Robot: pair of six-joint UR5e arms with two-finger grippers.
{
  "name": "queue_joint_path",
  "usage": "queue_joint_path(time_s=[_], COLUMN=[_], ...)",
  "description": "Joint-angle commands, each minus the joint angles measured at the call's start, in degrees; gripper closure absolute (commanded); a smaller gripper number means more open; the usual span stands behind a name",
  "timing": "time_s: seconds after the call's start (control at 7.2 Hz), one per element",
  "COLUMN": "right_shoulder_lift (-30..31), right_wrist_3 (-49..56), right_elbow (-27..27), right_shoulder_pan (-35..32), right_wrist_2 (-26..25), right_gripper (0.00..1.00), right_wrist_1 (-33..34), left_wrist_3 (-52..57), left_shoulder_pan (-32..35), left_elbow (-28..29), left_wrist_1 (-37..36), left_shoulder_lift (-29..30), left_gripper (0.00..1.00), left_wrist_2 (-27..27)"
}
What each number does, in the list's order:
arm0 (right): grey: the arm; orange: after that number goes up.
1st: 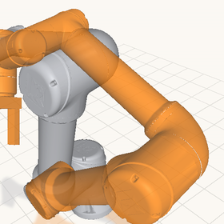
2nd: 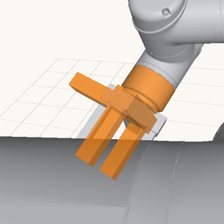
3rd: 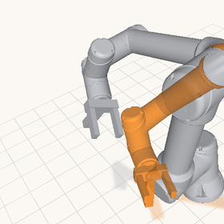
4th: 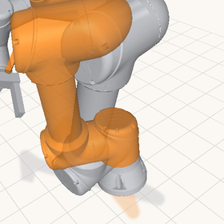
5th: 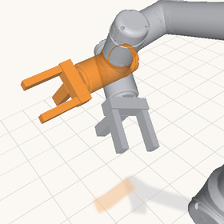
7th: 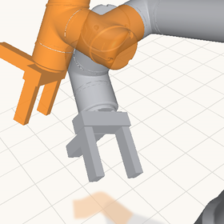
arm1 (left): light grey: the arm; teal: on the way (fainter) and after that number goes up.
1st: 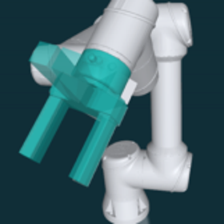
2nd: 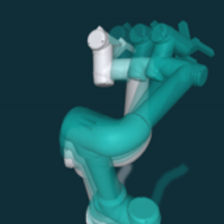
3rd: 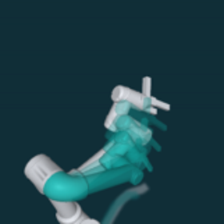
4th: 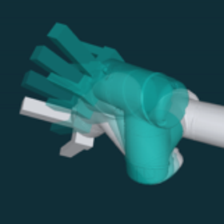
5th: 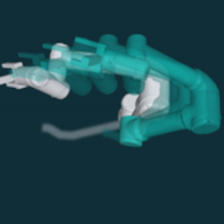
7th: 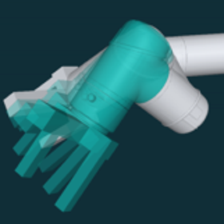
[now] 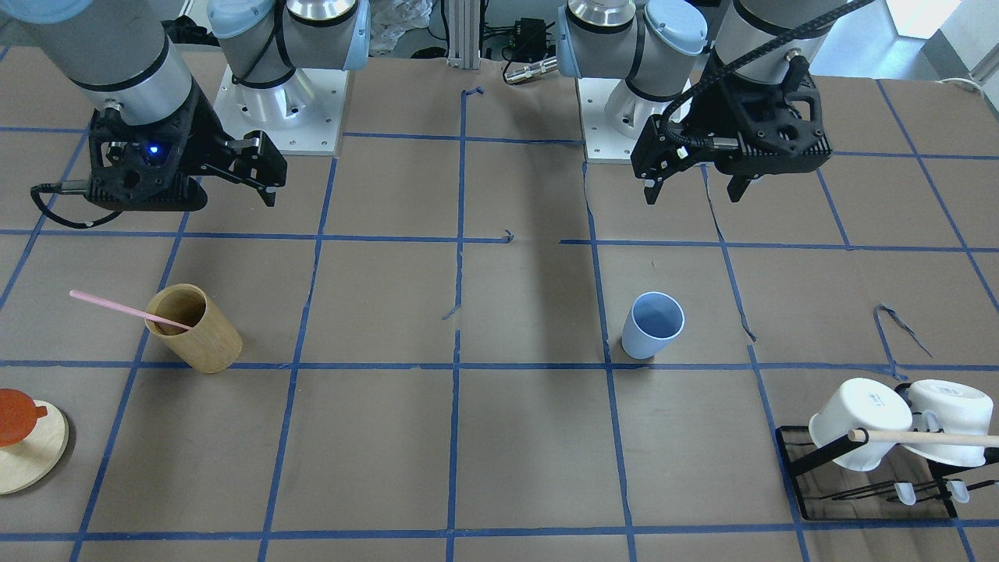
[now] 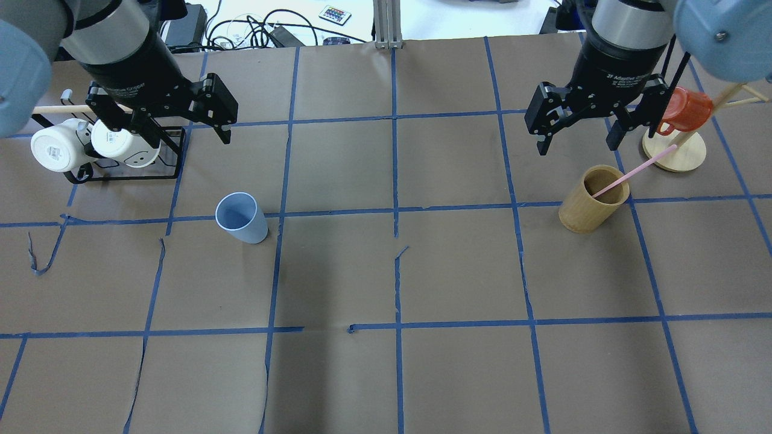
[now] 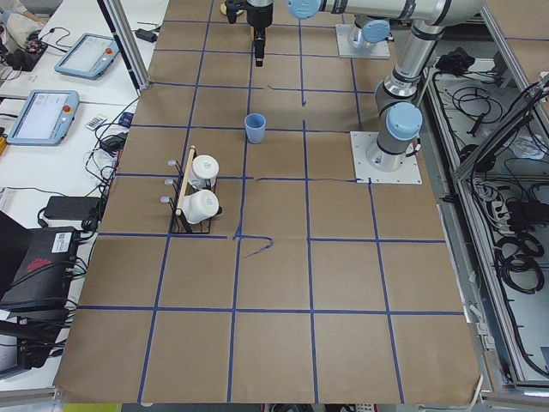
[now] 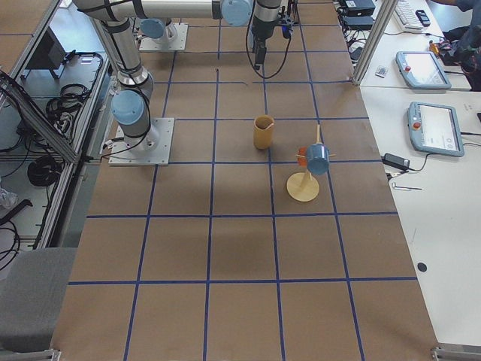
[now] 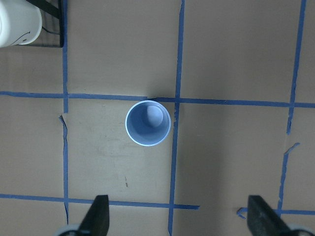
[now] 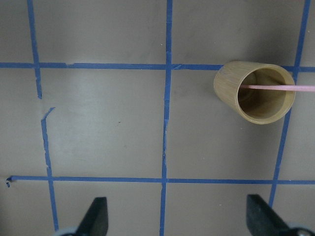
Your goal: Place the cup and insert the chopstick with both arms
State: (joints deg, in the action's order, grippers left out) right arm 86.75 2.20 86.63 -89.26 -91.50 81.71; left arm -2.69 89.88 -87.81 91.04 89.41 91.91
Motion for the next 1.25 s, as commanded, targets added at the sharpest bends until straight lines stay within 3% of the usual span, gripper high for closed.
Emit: queue_joint_path(time_s=[0.0, 1.11], right_shoulder_lift=[0.0, -0.3], right_wrist_3=[0.0, -0.1], right_elbow=[0.0, 1.3], right_shoulder_pan=[0.0, 0.1], right_wrist_2=[-1.1, -1.1], right_gripper=[0.00, 0.00], right_wrist_1=[-1.4, -2.1], left_wrist_3=[0.0, 0.6], left_shoulder_pan=[0.0, -0.1], left_elbow=[0.0, 0.0], left_wrist_1=[-0.2, 0.1], left_shoulder_lift=[0.0, -0.3], left_gripper=[0.00, 0.00], left_wrist_2=[-0.1, -0.1])
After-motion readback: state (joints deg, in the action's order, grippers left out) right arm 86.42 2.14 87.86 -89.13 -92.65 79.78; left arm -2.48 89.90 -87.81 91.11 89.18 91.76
